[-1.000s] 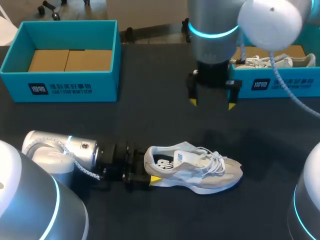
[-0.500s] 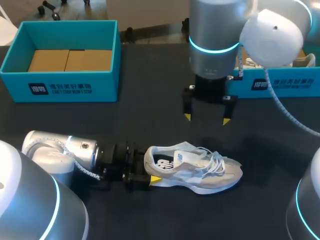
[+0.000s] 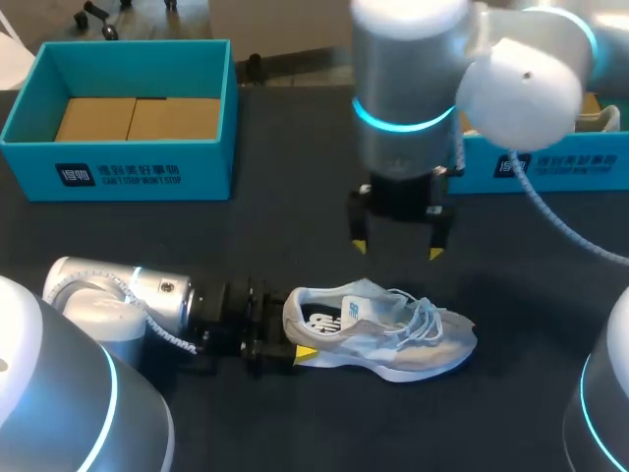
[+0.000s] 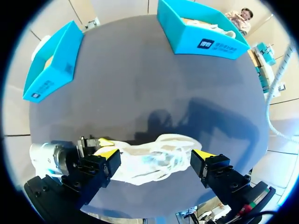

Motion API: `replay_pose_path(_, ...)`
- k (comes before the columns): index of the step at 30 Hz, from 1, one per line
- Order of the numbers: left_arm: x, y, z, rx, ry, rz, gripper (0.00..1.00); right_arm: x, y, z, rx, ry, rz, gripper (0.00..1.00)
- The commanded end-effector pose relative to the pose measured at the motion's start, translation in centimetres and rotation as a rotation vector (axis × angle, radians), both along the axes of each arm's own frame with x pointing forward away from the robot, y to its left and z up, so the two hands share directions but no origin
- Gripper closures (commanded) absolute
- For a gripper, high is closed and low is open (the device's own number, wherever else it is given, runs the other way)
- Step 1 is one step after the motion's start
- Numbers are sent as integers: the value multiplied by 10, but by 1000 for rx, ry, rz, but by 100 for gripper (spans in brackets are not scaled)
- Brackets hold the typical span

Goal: Take the shoe out of the shoebox, open the shoe tongue, remove and reinsert the insole, then place the shoe into the shoebox

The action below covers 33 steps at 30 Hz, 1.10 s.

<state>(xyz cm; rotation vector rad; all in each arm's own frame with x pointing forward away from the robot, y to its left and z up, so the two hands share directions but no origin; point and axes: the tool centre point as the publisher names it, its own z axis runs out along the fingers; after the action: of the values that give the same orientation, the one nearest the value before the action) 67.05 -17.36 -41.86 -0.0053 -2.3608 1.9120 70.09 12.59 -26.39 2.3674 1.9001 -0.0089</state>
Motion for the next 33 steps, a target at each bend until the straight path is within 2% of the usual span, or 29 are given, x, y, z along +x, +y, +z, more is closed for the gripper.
replay_pose_path(1,1,0,-2,3,1,-1,100,-7,32,-2,-83,-4,-4,0)
replay_pose_path(7,1,0,-2,3,1,-1,100,-25,44,-2,-126,3,-45,0)
replay_pose_path(15,1,0,-2,3,1,-1,100,-38,50,-21,-189,79,-113,0)
replay_pose_path(27,1,0,-2,3,1,-1,100,-48,73,-44,-286,101,-194,0)
replay_pose_path(33,1,0,-2,3,1,-1,100,-50,75,-55,-331,115,-239,0)
